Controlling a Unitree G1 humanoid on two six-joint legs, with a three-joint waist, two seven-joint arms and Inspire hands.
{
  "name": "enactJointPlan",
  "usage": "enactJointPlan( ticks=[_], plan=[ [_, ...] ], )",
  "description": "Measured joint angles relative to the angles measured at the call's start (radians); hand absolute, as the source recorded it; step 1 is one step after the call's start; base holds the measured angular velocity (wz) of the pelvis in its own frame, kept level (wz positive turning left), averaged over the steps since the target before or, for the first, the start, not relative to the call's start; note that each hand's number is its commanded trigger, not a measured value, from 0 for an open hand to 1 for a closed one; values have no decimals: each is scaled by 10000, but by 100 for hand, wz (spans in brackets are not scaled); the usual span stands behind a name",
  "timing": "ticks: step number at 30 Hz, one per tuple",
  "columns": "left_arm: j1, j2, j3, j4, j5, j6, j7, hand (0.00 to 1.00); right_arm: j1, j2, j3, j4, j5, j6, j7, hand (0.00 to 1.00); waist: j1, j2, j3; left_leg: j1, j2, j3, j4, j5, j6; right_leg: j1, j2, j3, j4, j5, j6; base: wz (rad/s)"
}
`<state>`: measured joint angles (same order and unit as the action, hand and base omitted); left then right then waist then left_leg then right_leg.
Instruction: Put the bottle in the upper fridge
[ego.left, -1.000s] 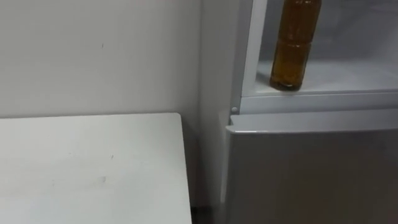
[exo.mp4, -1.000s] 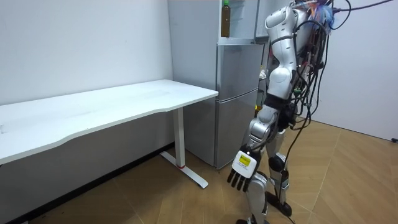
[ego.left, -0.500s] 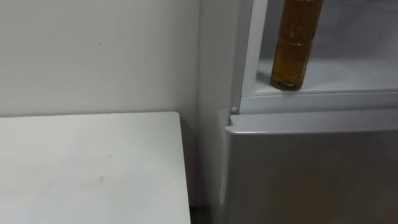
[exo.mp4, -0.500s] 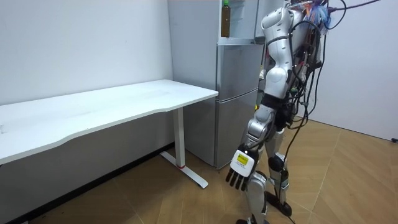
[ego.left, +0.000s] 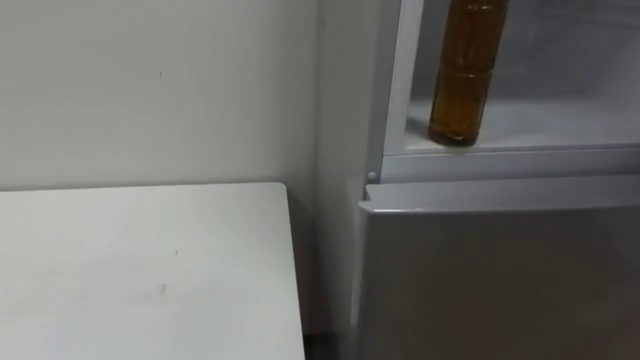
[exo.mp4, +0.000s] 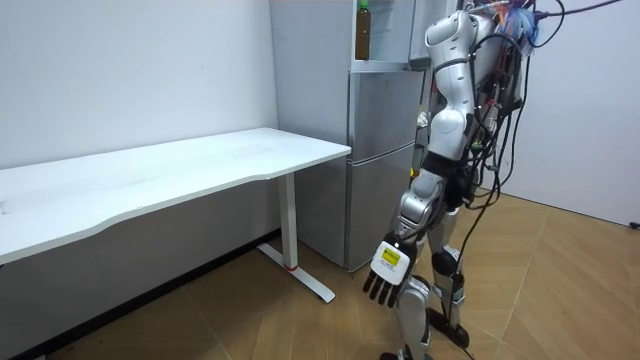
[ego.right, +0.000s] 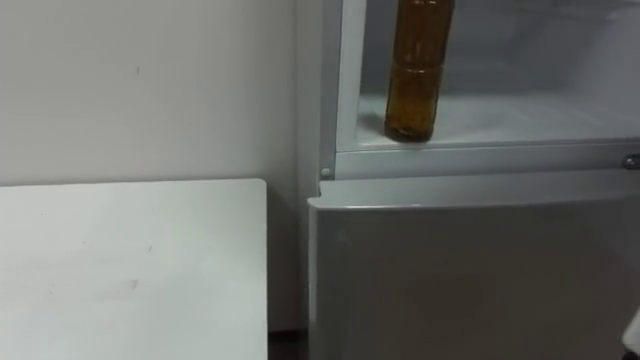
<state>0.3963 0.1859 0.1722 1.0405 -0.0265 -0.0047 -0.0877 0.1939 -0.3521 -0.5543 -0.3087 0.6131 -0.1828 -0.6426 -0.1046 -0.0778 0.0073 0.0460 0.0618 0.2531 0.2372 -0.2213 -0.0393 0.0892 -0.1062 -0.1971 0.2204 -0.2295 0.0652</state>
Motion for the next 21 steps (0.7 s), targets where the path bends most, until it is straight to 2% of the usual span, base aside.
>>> enactJointPlan(
  ticks=[12,16,21],
  plan=[
    [-40,43,-220,89,228,6,-44,0,-185,8,720,-46,-317,17,1412,0,342,79,66,-17,5,-1,-1,-1,-2,1,4,-8,-24,0,0,0],
    [-41,7,-272,82,419,63,-51,0,-186,15,1198,-276,-421,100,1801,0,360,183,13,-12,7,-3,-4,-2,-3,7,4,-16,1,1,-1,0],
    [-46,1,-420,94,589,63,-62,0,-186,96,1618,-308,-736,126,2184,0,466,198,-2,11,8,-24,13,-1,-3,102,3,-37,20,2,-2,1]
  ],
)
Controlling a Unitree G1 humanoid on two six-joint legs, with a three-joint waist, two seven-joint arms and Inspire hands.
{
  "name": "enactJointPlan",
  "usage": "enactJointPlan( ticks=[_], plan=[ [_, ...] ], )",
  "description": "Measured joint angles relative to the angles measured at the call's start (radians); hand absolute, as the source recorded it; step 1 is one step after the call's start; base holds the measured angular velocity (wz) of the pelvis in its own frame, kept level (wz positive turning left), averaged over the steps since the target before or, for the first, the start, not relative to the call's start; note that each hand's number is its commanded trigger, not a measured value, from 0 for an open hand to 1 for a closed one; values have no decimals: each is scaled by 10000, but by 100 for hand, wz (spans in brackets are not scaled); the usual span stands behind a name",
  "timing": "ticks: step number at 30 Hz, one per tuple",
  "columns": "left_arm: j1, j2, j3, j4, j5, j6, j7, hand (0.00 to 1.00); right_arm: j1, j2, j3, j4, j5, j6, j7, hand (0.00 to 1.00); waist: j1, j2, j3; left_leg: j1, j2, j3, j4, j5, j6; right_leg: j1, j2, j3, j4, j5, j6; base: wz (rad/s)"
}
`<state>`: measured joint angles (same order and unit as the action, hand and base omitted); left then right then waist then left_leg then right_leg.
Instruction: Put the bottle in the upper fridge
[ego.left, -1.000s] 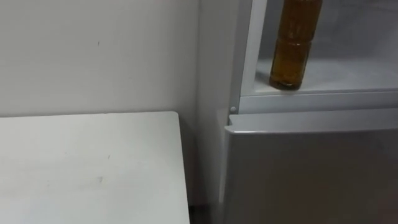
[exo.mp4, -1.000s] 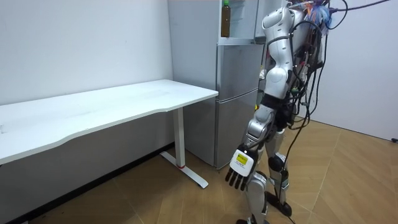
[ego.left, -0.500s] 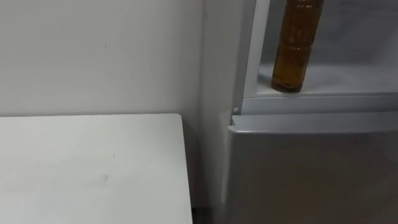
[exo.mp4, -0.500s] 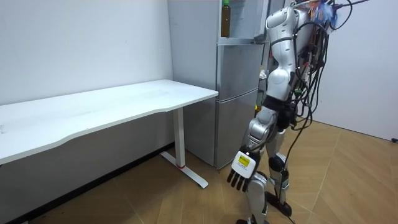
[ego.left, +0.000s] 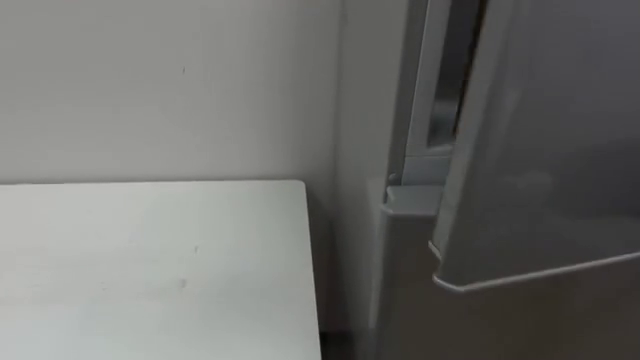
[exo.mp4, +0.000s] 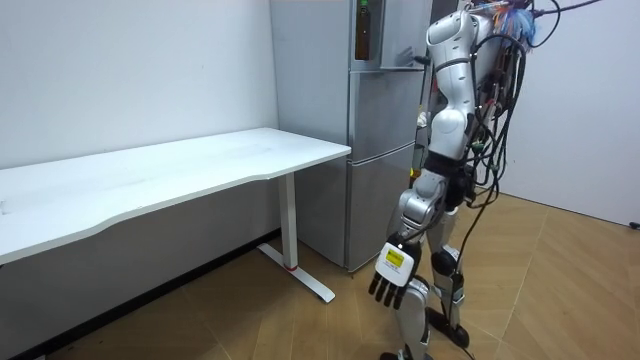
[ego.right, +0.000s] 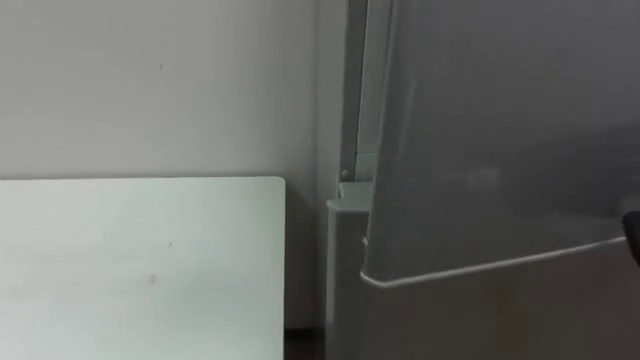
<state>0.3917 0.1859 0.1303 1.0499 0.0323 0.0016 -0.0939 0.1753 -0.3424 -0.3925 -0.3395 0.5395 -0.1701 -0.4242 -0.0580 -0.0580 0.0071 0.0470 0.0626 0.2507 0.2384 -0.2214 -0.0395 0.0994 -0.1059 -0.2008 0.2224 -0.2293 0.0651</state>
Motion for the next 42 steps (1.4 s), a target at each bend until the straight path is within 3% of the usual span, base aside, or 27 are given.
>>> enactJointPlan(
  ticks=[11,21,38,42],
  plan=[
    [-75,-110,-378,28,208,55,-3,0,-284,16,626,-463,-44,114,379,0,268,-1,-2,-78,20,-146,136,-2,1,-11,15,-139,26,13,-22,3],
    [-229,-109,-600,150,207,72,-5,0,-797,23,1153,-564,-1179,175,730,0,387,-39,-21,-196,33,-364,327,-15,16,72,12,-400,25,25,-36,7],
    [-294,-136,-596,305,292,201,-6,0,-984,25,1409,-564,-1280,185,787,0,387,54,11,-180,35,-482,326,-15,12,191,23,-511,-8,36,-53,1],
    [-294,-145,-608,284,625,203,-6,0,-1136,62,1574,-562,-2502,214,717,0,394,69,1,-168,31,-480,304,-13,12,218,23,-515,-9,36,-53,0]
  ],
)
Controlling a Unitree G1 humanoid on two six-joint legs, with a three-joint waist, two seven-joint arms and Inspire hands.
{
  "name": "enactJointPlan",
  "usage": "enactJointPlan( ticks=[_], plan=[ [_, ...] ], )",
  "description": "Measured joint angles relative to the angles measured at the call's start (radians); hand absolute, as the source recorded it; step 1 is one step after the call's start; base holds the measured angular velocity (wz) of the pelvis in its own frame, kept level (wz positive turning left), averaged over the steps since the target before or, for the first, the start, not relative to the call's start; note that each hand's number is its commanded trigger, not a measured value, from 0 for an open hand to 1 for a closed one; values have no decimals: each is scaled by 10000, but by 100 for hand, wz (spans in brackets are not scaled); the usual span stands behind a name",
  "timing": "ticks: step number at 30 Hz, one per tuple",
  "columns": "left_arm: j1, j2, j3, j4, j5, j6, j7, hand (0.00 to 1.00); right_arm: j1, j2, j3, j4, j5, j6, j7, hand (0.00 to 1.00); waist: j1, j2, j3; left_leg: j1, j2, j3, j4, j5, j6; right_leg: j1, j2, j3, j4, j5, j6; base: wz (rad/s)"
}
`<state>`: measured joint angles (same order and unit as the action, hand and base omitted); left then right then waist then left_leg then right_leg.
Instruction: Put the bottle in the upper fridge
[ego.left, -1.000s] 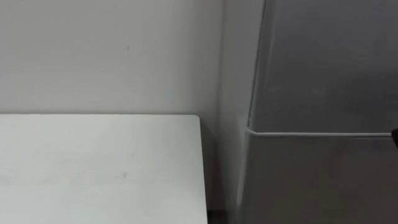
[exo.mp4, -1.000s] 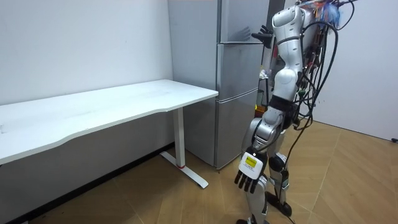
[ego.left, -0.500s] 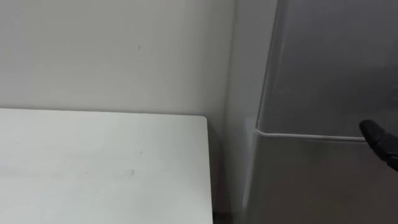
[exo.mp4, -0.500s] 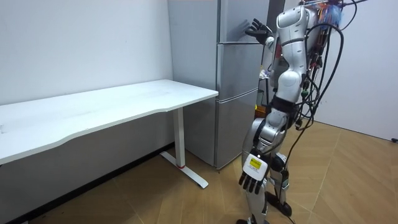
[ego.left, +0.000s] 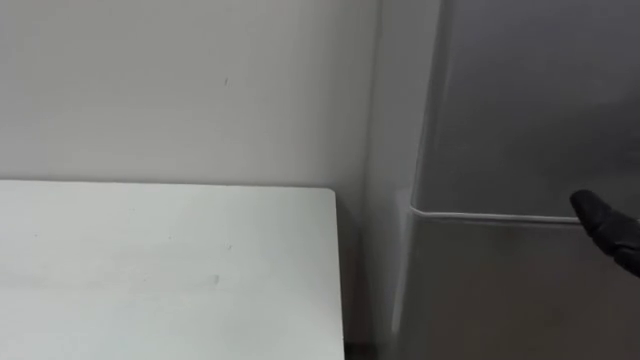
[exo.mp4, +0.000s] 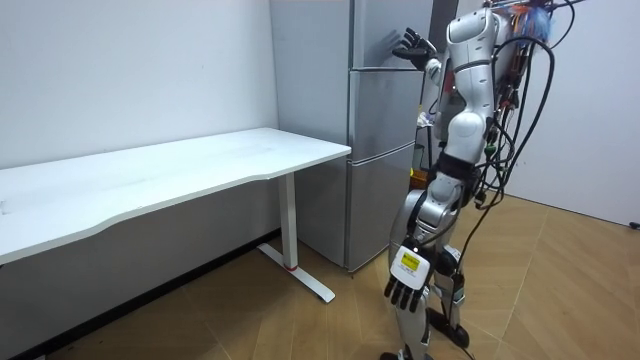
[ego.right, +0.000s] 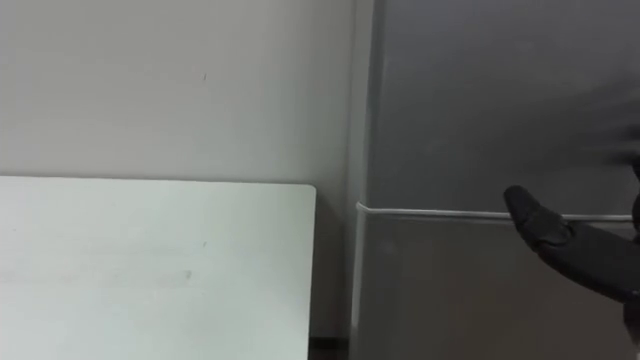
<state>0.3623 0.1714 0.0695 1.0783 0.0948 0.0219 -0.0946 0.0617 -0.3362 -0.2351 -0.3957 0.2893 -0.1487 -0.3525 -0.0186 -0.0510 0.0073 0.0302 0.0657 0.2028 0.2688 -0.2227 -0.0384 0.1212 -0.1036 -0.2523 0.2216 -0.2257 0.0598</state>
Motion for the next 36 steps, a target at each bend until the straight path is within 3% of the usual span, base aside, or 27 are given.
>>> enactJointPlan(
  ticks=[7,13,18,36],
  plan=[
    [-172,40,50,52,66,-105,-1,0,-102,-21,197,-388,-3468,-47,-508,0,307,-68,-36,50,1,-27,-4,-2,-1,3,0,-22,-7,0,0,0],
    [-241,118,42,110,69,-167,-3,0,-855,-33,806,-488,-4934,-46,-728,0,508,-189,-19,91,1,-48,-35,-1,-2,67,-3,-115,-9,1,1,1],
    [-298,207,17,100,70,-154,-4,0,-1180,-45,1392,-484,-5449,-33,-733,0,580,-258,-9,64,0,-132,-33,1,-5,84,-4,-240,-7,1,1,5],
    [-625,334,48,-198,758,67,-6,0,-1784,-160,1421,713,-6656,-16,-1237,0,822,-397,28,-59,-5,-335,60,4,-8,188,-8,-553,-31,1,2,3]
  ],
)
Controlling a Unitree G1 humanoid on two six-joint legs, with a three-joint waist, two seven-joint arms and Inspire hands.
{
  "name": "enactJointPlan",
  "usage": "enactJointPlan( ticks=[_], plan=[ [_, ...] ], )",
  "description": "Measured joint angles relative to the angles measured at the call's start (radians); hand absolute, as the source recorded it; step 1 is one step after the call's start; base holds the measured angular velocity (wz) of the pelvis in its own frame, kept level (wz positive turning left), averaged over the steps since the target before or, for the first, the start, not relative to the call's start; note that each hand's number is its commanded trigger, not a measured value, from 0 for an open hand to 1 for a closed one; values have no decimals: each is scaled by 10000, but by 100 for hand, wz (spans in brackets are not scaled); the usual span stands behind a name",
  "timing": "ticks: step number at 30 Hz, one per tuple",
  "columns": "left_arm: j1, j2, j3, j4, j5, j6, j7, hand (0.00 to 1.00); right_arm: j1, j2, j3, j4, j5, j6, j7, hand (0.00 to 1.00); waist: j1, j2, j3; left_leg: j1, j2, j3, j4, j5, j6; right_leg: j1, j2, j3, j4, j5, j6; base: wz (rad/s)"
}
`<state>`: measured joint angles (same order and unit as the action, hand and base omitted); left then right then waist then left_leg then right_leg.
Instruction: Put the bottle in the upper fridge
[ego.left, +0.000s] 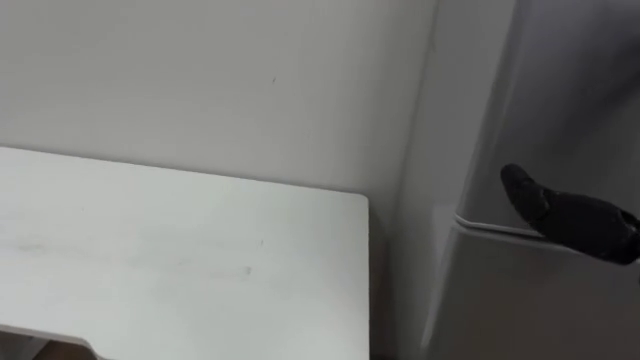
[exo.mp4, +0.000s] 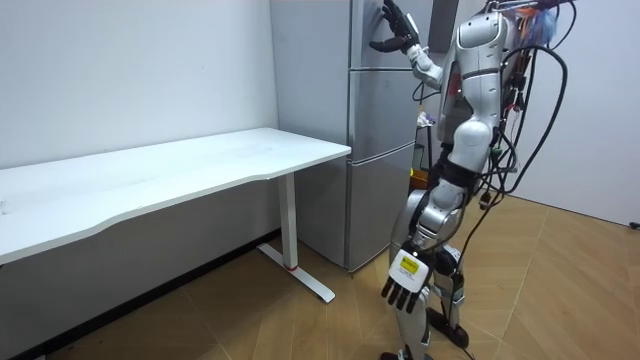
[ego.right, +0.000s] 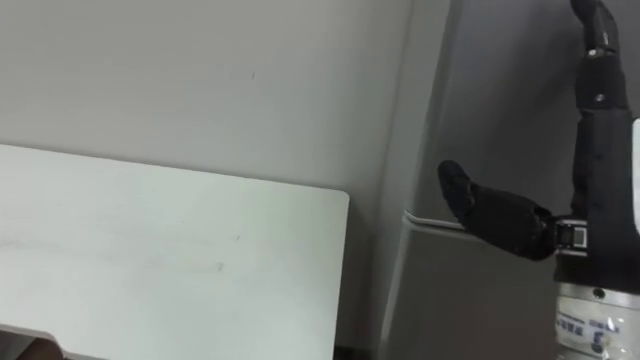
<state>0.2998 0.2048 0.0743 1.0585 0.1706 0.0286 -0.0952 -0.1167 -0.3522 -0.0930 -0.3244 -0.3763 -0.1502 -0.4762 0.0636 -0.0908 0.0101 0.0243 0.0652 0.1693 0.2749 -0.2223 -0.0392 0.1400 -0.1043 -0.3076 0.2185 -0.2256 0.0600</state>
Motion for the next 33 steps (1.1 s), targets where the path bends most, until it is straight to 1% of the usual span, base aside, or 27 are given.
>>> enactJointPlan(
  ticks=[2,5,7,10,13,16,19,23,26,28,31,33],
  plan=[
    [34,11,0,-85,-13,32,-1,0,-20,0,0,163,-161,-14,-102,0,12,17,-1,4,-5,-46,18,3,-1,25,0,-17,1,0,0,4],
    [-46,21,0,-90,-17,170,-2,0,-81,-53,36,527,-568,6,-356,0,104,46,-8,27,-6,-51,-1,14,-10,50,1,-21,10,0,0,0],
    [-87,12,0,-88,-10,350,-5,0,-233,-52,134,1093,-1357,-10,-673,0,192,63,-12,66,-7,-55,-14,35,-12,80,0,-15,18,3,-5,0],
    [-68,9,-31,-75,-15,474,-12,0,-558,-53,232,1842,-2202,-22,-893,0,185,85,1,140,-7,-58,-13,62,-8,166,0,-22,17,16,-26,0],
    [-120,12,-76,-75,-16,536,-22,0,-810,-53,250,2383,-2639,-18,-946,0,185,93,-1,136,-7,-85,-3,104,3,183,1,-25,12,34,-55,0],
    [-160,15,-192,-75,-9,540,-36,0,-986,-53,267,2709,-2748,29,-947,0,217,94,-1,127,-14,-108,-5,161,19,183,3,-14,-6,49,-71,0],
    [-165,15,-215,-88,-13,553,-50,0,-1008,-53,282,2728,-2749,197,-981,0,251,96,-7,91,-27,-138,-15,212,41,183,12,-27,-143,89,-49,3],
    [-191,34,-366,-108,-14,566,-50,0,-1009,-53,293,2726,-2674,193,-1082,0,231,97,-12,38,-50,-166,-12,226,58,169,9,-47,-168,125,-36,2],
    [-125,33,-392,-292,-14,563,-48,0,-1008,-53,312,2664,-2504,160,-1097,0,228,128,-50,34,-55,-163,-5,229,61,172,11,-43,-151,146,-40,0],
    [-44,38,-390,-476,-29,556,-46,0,-1008,-53,342,2657,-2491,156,-1097,0,226,193,-140,40,-67,-160,-8,229,63,173,3,-39,-156,148,-35,0],
    [43,81,-384,-794,-44,523,-46,0,-997,-53,340,2551,-2211,64,-1100,0,168,232,-171,38,-67,-178,6,229,64,200,3,-63,-155,147,-34,0],
    [68,96,-376,-939,-55,480,-46,0,-981,-59,339,2443,-1771,-27,-1101,0,140,235,-167,33,-70,-192,10,229,64,213,2,-79,-158,147,-34,2]
  ],
)
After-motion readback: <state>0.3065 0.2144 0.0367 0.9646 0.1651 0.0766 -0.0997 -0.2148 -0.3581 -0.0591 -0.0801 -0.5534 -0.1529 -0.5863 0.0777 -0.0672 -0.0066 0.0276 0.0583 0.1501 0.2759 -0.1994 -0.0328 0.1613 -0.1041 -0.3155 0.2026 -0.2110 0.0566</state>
